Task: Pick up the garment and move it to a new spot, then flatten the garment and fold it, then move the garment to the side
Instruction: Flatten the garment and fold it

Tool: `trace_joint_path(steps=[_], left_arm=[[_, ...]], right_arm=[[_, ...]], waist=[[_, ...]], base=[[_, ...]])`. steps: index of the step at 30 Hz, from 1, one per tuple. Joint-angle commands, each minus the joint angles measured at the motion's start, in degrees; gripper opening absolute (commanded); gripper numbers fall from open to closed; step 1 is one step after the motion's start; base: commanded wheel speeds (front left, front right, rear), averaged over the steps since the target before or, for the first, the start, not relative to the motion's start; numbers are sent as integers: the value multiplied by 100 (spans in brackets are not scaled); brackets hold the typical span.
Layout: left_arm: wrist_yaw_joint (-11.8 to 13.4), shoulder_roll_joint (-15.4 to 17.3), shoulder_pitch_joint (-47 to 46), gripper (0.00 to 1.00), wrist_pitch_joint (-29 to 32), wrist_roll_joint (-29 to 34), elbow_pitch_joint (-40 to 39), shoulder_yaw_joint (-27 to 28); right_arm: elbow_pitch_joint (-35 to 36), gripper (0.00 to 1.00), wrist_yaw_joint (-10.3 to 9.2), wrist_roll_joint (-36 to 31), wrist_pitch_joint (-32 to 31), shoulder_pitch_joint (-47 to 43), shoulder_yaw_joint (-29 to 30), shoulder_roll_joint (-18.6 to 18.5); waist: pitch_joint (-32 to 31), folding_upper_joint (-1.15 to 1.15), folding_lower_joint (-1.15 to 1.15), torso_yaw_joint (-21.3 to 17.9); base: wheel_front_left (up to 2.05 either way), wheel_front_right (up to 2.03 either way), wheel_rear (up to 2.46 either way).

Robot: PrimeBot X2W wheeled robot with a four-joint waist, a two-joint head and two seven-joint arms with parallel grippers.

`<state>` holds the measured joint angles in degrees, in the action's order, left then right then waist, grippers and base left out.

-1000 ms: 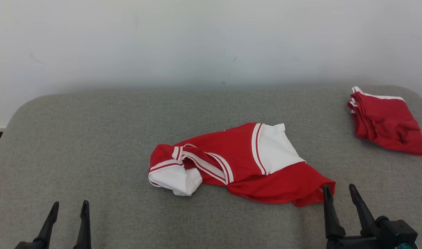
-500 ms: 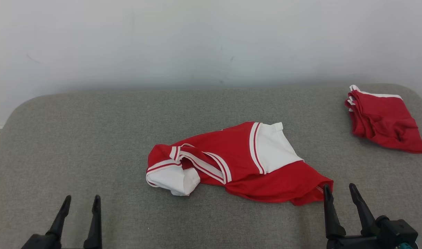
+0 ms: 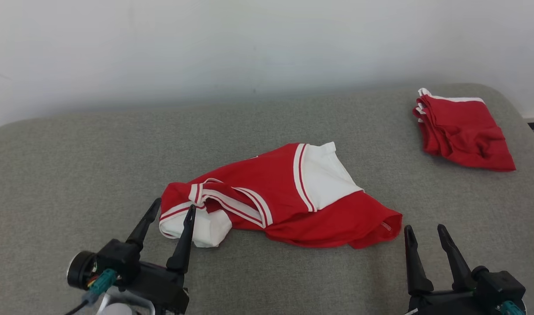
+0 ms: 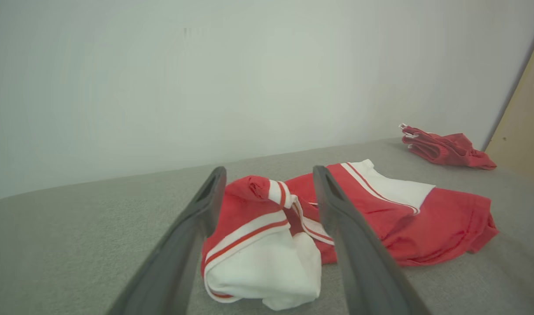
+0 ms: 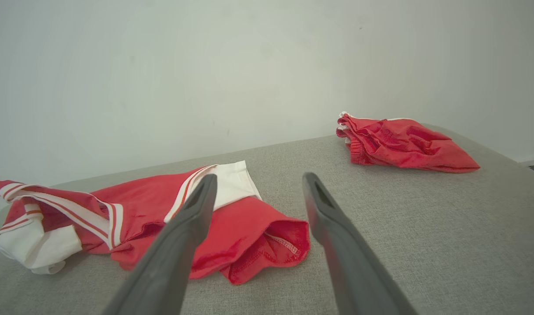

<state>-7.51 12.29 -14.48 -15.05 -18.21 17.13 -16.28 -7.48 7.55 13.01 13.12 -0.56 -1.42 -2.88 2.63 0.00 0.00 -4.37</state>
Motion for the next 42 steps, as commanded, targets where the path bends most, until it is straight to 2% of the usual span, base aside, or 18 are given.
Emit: trace_joint_path(steps=[1,9,14,15,16,17,23,29,32,35,40,42], left_arm=[[6,38,-81,100,-18,-46,38,-4],[6,282,-700,100,-18,241,996,-201],[8,376,-1000,100,-18,204,1531,-344],[8,373,-1059,95,-18,186,1618,-361],[8,367,-1128,42,-18,170,1687,-376],[8,357,-1182,0,-18,159,1756,-385],[8,140,-1368,0,-18,-55,1644,-487],[8,15,-1052,0,-18,-401,867,-740],[24,143,-735,0,27,-475,409,-753],[141,315,-295,0,199,-515,-137,-720],[514,668,765,0,608,-869,-1193,-426],[623,832,1091,0,705,-875,-1324,-335]], right_arm=[[3,100,-15,5,19,59,-3,0],[-77,100,-15,108,110,164,-13,0],[-116,100,-15,156,162,211,-41,0],[-124,100,-15,163,168,221,-36,0],[-137,100,-15,165,168,231,-24,0],[-149,100,-15,164,177,241,-16,0],[-170,100,-15,137,204,169,92,0],[-207,100,-15,141,207,48,219,0],[-217,100,-15,159,209,16,271,0],[-229,100,-15,164,207,14,312,-1],[-233,100,-15,179,209,37,360,0],[-253,100,-15,173,210,71,323,0]], waist=[[127,0,0,-147],[417,0,0,-554],[541,0,0,-727],[559,0,0,-746],[569,0,0,-753],[573,0,0,-756],[458,0,0,-556],[215,0,0,19],[121,0,0,352],[73,0,0,654],[67,0,0,1099],[73,0,0,1144]], base=[[0,0,0],[0,0,0],[0,0,0],[0,0,0],[0,0,0],[0,0,0],[0,0,0],[0,0,0],[0,0,0],[0,0,0],[0,0,0],[0,0,0]])
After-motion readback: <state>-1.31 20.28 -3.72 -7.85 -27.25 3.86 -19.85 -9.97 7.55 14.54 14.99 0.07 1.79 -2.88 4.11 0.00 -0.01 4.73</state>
